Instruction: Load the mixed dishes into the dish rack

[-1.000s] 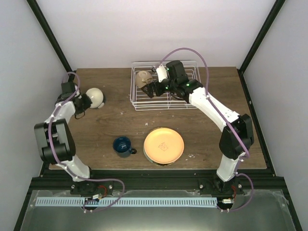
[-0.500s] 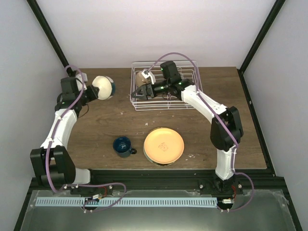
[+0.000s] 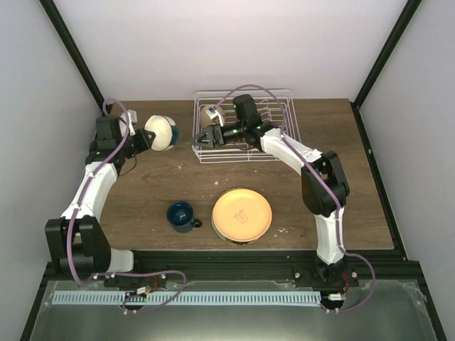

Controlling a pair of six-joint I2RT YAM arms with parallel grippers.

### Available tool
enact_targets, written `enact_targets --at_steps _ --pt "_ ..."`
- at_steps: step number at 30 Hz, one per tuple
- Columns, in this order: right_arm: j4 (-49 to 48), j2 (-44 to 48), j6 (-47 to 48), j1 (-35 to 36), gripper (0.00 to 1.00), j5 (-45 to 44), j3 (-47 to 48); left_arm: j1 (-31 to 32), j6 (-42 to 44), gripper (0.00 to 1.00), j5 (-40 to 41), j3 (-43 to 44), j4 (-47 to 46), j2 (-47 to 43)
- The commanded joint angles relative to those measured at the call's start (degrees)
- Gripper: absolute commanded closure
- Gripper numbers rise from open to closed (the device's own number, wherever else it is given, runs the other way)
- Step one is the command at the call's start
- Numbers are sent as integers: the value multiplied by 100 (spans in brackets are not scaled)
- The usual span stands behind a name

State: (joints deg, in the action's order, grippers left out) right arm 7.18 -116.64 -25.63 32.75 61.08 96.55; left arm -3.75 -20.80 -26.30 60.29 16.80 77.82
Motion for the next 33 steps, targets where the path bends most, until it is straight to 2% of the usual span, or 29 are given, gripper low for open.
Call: enact_targets --at_steps 1,7,28,33 --pt "-606 -153 -238 127 0 88 95 145 -98 100 -284 7 -296 -194" --pt "-443 -476 -125 188 0 -76 451 395 -135 100 -190 -64 -284 -161" --pt "-879 -297 -92 206 0 132 301 603 -165 100 -48 -366 -514 239" --pt "-997 -527 -207 207 0 241 365 726 -190 100 -9 -354 -546 251"
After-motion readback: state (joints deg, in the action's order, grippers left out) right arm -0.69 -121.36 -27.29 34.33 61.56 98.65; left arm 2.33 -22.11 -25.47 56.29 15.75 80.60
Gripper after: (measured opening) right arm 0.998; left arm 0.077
